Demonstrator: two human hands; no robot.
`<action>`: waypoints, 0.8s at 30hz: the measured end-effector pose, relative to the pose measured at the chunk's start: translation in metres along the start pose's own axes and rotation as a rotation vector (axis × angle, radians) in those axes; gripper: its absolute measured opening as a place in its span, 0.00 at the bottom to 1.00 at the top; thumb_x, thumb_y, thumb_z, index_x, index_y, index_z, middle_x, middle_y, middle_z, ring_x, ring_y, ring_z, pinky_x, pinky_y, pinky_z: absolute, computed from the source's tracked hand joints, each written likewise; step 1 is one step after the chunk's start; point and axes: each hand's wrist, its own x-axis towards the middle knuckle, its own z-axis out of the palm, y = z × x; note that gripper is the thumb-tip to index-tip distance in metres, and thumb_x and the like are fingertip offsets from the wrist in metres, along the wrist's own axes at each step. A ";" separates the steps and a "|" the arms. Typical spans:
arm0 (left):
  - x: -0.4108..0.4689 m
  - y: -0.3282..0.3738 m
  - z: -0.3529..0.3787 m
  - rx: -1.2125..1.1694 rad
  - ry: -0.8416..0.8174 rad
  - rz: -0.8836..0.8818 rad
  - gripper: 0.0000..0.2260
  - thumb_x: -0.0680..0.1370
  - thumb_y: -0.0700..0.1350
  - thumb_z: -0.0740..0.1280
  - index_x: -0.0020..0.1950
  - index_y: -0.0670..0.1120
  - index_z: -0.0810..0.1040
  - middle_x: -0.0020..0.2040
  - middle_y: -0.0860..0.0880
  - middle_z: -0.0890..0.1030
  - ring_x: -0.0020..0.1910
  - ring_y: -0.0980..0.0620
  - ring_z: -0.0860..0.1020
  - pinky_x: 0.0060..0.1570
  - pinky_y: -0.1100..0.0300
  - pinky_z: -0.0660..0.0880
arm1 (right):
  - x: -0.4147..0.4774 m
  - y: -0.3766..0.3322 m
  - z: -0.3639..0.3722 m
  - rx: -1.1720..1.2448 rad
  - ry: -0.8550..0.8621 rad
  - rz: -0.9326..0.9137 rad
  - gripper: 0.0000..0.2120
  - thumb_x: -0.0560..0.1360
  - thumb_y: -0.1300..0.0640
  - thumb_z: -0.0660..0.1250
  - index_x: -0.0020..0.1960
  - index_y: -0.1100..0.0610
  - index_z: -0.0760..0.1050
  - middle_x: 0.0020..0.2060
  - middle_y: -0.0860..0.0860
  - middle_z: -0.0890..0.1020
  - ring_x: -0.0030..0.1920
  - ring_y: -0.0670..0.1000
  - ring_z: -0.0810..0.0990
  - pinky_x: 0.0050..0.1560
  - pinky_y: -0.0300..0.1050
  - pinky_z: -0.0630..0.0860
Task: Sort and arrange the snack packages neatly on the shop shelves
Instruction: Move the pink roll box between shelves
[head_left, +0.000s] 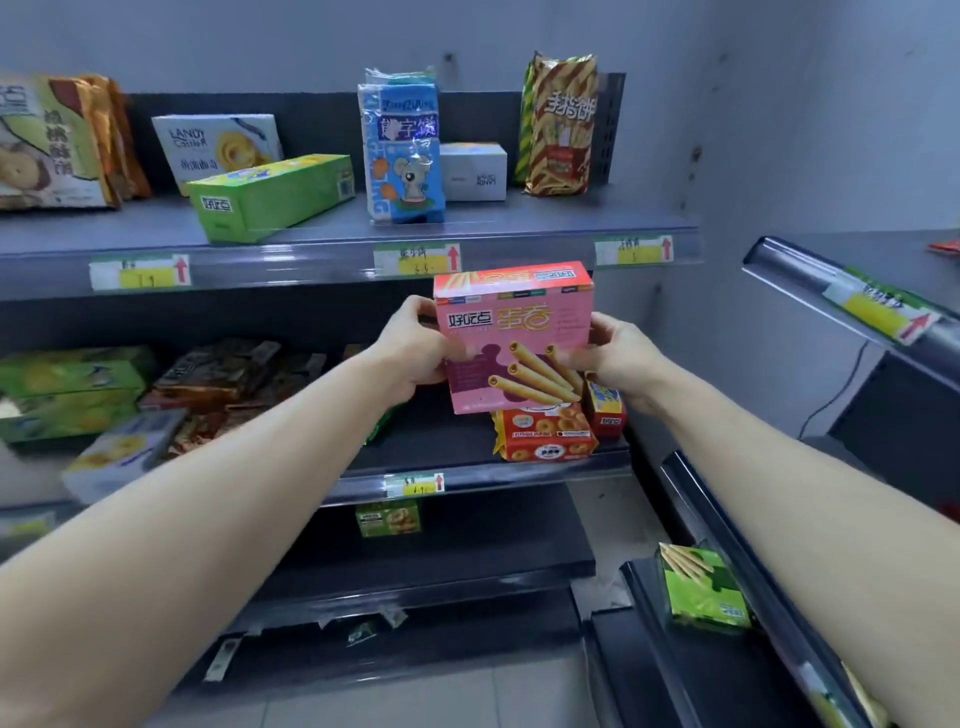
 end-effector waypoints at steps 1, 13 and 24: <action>0.007 -0.008 0.001 -0.010 0.003 -0.011 0.21 0.71 0.30 0.70 0.57 0.46 0.69 0.53 0.44 0.80 0.51 0.45 0.80 0.45 0.50 0.80 | 0.007 0.007 0.002 0.003 0.004 0.009 0.18 0.71 0.64 0.72 0.58 0.50 0.77 0.49 0.46 0.84 0.54 0.51 0.81 0.63 0.55 0.74; 0.119 -0.067 0.007 -0.107 -0.005 -0.114 0.22 0.70 0.34 0.73 0.57 0.49 0.68 0.46 0.52 0.80 0.45 0.53 0.79 0.45 0.53 0.79 | 0.104 0.071 0.024 -0.071 0.061 0.178 0.24 0.73 0.57 0.71 0.68 0.54 0.70 0.58 0.50 0.81 0.58 0.50 0.78 0.60 0.49 0.74; 0.176 -0.104 0.028 -0.036 -0.028 -0.226 0.25 0.71 0.34 0.73 0.65 0.44 0.70 0.58 0.44 0.80 0.48 0.49 0.80 0.43 0.54 0.79 | 0.146 0.113 0.026 -0.120 0.042 0.345 0.23 0.75 0.53 0.67 0.69 0.52 0.69 0.61 0.51 0.79 0.60 0.54 0.77 0.63 0.58 0.72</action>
